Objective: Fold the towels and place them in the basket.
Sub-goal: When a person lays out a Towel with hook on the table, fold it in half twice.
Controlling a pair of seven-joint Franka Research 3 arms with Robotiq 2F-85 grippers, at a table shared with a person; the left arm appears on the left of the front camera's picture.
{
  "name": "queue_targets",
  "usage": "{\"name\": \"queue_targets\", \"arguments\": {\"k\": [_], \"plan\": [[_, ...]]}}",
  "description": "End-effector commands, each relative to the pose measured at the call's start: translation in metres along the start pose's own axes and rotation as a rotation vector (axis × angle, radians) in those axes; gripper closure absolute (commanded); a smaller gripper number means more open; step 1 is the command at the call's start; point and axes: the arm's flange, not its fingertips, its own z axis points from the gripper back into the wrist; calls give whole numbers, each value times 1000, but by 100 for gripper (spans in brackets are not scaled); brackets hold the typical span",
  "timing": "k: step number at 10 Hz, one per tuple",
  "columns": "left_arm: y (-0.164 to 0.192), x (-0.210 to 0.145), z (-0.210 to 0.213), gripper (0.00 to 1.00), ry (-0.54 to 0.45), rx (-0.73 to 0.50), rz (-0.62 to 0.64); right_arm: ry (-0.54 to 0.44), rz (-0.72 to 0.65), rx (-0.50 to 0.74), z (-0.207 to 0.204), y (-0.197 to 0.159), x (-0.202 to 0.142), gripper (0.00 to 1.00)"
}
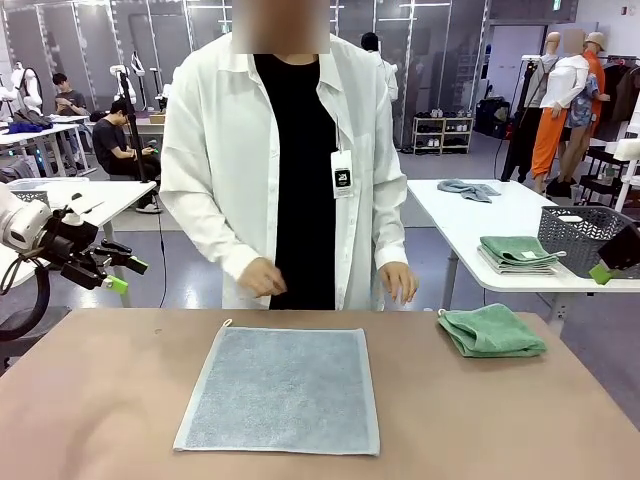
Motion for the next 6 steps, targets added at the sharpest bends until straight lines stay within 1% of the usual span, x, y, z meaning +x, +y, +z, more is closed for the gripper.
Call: {"name": "queue_targets", "arguments": {"k": [1,3,4,5,6], "plan": [[0,1,-1,0,-1,-2,1,0,-16,-8,0,-1,5,14],[0,0,0,0,0,0,0,0,0,0,0,0,0,14],[-6,16,1,0,31,37,-21,-45,61,-34,11,11,4,0],[-14,35,2,0,95,91,-22,-84,152,-49,21,29,11,0],[-24,58,-3,0,181,147,-14,-118,251,-61,29,54,19,0]]}}
